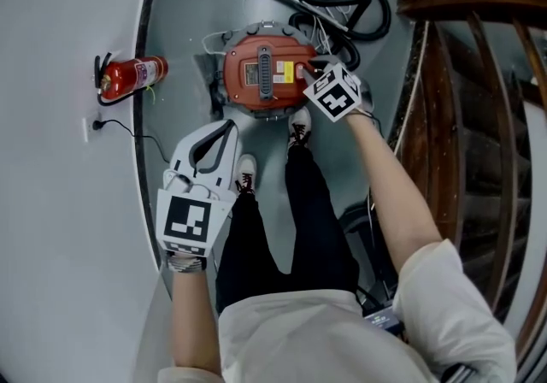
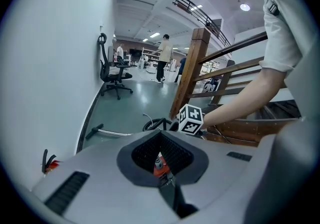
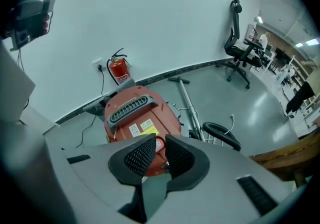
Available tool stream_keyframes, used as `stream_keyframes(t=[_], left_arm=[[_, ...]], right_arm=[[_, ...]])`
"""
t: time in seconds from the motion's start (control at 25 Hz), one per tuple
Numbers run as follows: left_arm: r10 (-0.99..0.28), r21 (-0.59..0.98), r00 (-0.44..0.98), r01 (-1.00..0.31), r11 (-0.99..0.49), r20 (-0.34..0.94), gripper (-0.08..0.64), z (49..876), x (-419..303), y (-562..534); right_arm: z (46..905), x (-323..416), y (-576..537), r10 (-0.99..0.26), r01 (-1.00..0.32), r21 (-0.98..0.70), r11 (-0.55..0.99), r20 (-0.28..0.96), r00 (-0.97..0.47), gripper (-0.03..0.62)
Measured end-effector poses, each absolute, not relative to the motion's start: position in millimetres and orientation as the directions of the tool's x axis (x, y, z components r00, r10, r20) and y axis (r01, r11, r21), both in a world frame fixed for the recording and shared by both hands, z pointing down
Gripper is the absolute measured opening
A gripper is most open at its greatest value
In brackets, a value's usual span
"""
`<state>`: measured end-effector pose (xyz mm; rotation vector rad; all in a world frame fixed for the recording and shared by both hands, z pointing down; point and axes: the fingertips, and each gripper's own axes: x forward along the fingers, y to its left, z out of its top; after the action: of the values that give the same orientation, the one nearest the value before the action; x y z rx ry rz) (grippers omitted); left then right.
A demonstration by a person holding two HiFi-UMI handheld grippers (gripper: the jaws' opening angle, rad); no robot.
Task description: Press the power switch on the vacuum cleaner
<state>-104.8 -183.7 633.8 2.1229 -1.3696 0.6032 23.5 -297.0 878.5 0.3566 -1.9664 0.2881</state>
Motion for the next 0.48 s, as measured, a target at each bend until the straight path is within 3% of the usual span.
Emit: stream_keyframes(t=[0.48], left_arm=[[-0.713, 0.131, 0.353, -0.928, -0.348, 0.606, -0.002, 575.3, -120.1, -165.9]], right_arm=[[817.1, 31.8, -272.5, -0.17, -0.429, -0.023, 0.903, 0.898, -0.405, 0.064]])
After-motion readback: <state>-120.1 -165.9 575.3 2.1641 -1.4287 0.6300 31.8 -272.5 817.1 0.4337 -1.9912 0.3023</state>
